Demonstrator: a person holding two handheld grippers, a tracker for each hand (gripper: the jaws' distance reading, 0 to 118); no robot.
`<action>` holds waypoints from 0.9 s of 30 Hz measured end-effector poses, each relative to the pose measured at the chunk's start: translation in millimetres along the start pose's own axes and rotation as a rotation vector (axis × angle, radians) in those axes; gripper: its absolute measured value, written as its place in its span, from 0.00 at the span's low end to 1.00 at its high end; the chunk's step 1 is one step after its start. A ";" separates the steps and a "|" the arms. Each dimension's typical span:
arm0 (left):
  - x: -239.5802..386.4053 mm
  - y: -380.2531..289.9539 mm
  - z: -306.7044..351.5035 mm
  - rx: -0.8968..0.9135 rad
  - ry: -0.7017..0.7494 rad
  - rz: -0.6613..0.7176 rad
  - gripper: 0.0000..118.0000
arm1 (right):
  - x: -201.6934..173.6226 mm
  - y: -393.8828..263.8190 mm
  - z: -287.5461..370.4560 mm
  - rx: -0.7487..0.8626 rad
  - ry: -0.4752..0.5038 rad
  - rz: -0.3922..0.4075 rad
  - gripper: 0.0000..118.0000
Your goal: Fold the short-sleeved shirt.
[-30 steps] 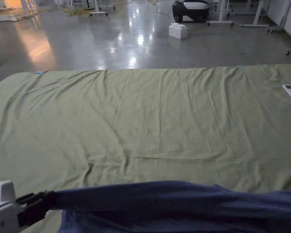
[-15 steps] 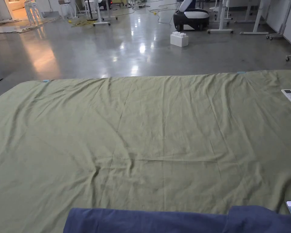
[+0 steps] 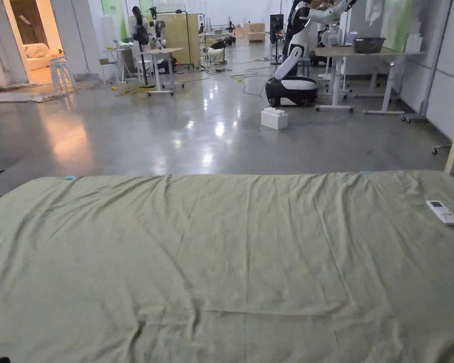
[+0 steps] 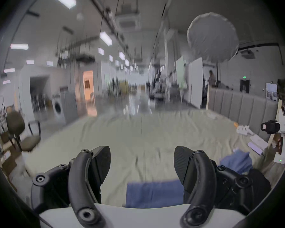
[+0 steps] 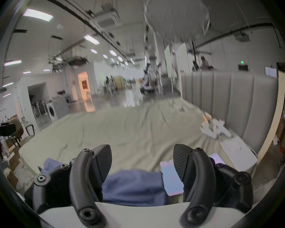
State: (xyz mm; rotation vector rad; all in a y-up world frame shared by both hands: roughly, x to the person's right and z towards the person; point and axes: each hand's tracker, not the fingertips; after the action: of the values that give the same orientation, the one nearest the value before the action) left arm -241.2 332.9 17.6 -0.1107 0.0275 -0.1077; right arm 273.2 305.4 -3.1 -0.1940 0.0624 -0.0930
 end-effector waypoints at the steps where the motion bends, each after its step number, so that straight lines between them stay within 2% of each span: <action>1: 9.6 8.8 3.8 0.041 0.011 -0.018 0.68 | -9.1 7.5 4.7 0.047 0.013 0.018 0.68; 6: 42.2 32.8 3.1 0.062 0.011 -0.026 0.66 | -38.1 29.1 13.7 0.132 0.063 0.130 0.68; 7: 46.9 34.3 4.6 0.056 -0.013 -0.015 0.61 | -42.1 32.7 15.7 0.152 0.079 0.145 0.65; 8: 51.4 34.1 6.8 0.059 -0.045 -0.022 0.51 | -44.6 34.2 16.6 0.145 0.084 0.135 0.60; 9: 56.9 34.3 9.3 0.066 -0.075 -0.033 0.35 | -50.7 33.6 17.1 0.133 0.093 0.115 0.52; 10: 59.3 32.7 10.8 0.076 -0.070 -0.039 0.08 | -54.1 32.9 18.0 0.136 0.097 0.117 0.38; 11: 64.9 30.6 14.2 0.098 -0.064 -0.056 0.04 | -56.5 32.3 18.0 0.138 0.105 0.129 0.27; 13: 71.4 34.7 16.3 0.095 -0.088 -0.094 0.04 | -63.7 26.6 18.7 0.128 0.107 0.142 0.04; 14: 71.8 33.1 16.4 0.080 -0.101 -0.093 0.04 | -65.5 26.4 18.8 0.134 0.104 0.166 0.00; 20: 73.4 37.0 13.2 0.063 -0.123 -0.108 0.03 | -66.2 20.6 16.6 0.108 0.122 0.157 0.00; 27: 45.9 24.7 3.8 0.008 -0.095 -0.007 0.03 | -62.6 14.9 10.9 0.062 0.112 0.145 0.00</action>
State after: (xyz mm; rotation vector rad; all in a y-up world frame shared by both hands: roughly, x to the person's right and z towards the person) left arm -192.9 352.7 17.7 -0.1080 -0.0680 -0.1096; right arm 213.0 328.2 8.0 -0.1220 0.1852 0.0390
